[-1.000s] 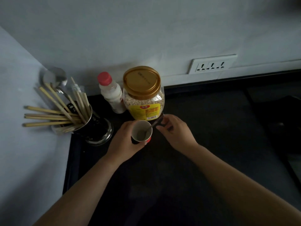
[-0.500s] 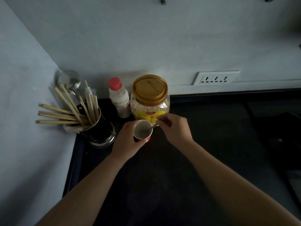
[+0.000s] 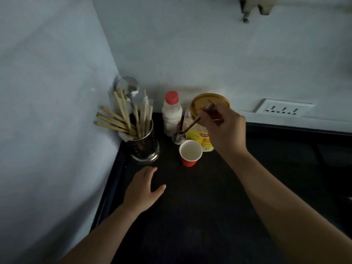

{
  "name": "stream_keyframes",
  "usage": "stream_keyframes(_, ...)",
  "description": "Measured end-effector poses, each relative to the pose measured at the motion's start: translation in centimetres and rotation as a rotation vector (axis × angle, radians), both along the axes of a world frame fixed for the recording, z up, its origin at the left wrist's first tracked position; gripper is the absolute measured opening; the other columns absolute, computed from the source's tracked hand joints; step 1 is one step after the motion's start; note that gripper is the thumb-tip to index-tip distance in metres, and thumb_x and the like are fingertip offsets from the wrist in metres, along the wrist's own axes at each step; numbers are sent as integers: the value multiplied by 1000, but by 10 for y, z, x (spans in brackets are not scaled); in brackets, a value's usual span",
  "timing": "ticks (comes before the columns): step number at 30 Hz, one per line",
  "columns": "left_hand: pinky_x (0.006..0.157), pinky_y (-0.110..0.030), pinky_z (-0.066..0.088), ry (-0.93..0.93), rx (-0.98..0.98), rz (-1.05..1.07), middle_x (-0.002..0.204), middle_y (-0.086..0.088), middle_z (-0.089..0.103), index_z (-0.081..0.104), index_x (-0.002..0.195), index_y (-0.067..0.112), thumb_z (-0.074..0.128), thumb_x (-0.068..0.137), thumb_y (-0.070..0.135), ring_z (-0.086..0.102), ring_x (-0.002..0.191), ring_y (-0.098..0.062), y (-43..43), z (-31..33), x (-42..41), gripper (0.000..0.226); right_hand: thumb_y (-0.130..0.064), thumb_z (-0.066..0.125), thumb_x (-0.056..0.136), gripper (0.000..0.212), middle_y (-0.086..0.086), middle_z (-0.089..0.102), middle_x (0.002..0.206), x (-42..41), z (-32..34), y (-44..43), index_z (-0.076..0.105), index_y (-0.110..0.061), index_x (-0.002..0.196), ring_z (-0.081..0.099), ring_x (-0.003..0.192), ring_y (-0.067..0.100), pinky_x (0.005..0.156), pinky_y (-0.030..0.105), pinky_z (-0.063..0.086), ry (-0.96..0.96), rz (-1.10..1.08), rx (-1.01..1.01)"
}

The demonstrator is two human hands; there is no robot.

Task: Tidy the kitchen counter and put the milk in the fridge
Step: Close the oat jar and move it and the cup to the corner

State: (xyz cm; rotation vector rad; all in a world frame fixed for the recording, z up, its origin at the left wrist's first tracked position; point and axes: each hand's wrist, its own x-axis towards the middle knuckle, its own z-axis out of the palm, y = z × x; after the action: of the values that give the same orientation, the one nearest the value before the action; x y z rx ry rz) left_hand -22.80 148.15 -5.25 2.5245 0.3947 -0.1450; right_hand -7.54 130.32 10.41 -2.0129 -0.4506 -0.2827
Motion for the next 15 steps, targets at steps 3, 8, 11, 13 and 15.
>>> stream_keyframes(3, 112, -29, 25, 14, 0, 7, 151, 0, 26, 32, 141, 22, 60, 79, 52, 21, 140, -14, 11, -10, -14, 75, -27, 66, 83, 12, -4, 68, 73, 2, 12, 31, 67, -15, 85, 66, 68, 9, 65, 30, 54, -16, 12, 62)
stream_keyframes(8, 116, -40, 21, 27, 31, -13, 155, -2, 19, 29, 143, 22, 61, 78, 54, 14, 143, -19, 23, -25, -12, 80, -23, 65, 85, 13, -1, 70, 77, 7, 18, 76, 68, -10, 87, 65, 70, 8, 64, 26, 53, -34, 80, 74)
stream_keyframes(11, 117, -45, 15, 25, 93, -49, 157, -2, 13, 26, 144, 24, 53, 81, 57, 8, 144, -20, 26, -35, -14, 76, -22, 65, 85, 12, -2, 69, 77, 7, 15, 92, 68, -11, 86, 63, 70, 7, 65, 23, 52, -51, 102, 59)
stream_keyframes(13, 116, -43, 8, 14, 125, -69, 158, -2, 9, 23, 145, 25, 42, 82, 62, 2, 144, -18, 26, -41, -17, 75, -24, 65, 84, 14, 0, 70, 78, 7, 6, 99, 68, -11, 85, 64, 70, 9, 65, 26, 53, -42, 117, 33)
stream_keyframes(15, 113, -41, 4, -17, 138, -72, 157, -2, 10, 24, 144, 26, 33, 81, 65, -1, 143, -16, 26, -47, -20, 75, -25, 66, 84, 14, 4, 71, 79, 5, -6, 103, 68, -11, 87, 65, 71, 14, 65, 33, 55, -3, 150, -1)
